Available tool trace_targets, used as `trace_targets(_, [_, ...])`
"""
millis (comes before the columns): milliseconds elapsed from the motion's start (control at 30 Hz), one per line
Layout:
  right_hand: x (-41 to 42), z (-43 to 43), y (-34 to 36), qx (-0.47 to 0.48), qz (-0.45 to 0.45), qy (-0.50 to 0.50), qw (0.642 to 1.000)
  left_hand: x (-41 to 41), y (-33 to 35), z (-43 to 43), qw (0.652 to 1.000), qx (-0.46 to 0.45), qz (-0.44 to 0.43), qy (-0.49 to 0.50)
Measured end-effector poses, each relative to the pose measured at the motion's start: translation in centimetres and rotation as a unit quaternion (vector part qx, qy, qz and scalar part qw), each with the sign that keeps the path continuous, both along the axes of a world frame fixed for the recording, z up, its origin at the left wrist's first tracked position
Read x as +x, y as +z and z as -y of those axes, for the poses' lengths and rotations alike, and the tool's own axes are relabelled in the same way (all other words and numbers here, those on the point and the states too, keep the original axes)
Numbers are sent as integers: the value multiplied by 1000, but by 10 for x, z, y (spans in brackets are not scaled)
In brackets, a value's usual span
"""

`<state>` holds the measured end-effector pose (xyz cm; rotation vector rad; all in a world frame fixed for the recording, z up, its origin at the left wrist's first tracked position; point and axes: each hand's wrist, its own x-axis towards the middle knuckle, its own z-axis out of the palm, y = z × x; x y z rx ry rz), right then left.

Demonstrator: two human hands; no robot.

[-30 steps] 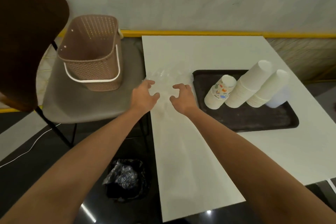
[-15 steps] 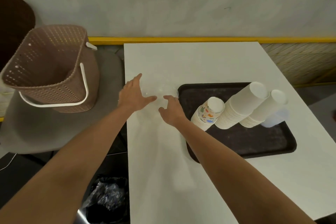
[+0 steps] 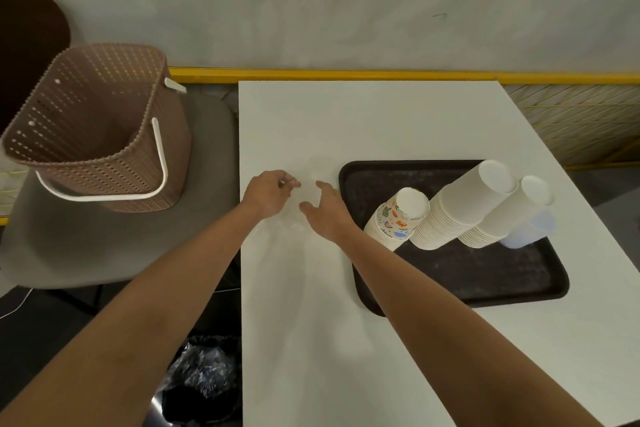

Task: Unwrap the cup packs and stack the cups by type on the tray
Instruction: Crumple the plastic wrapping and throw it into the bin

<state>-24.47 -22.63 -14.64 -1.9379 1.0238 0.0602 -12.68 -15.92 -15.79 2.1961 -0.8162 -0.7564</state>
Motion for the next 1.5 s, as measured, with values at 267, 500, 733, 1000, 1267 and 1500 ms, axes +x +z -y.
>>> trace_targets(267, [-6,-22,21,33,113,4,993,-14,31,-24,989,-104,-89,53])
trace_targets(500, [-16,-54,31,14,97,36,994,-28,58,-67,968,-172,-176,54])
trace_targets(733, [-26,-97,46,-94,87,22,991,-42,65,-112,977,-179,-27,111])
trace_targets(1000, [-35,-145,54,-94,117,-26,988,-68,55,-180,958,-220,21,185])
trace_targets(1267, [-40,-205,56,42,123,-39,991,-84,35,-247,951,-215,-88,204])
trace_targets(1500, [-44,-255,35,148,89,-15,985,-82,1,-301,952,-172,-209,140])
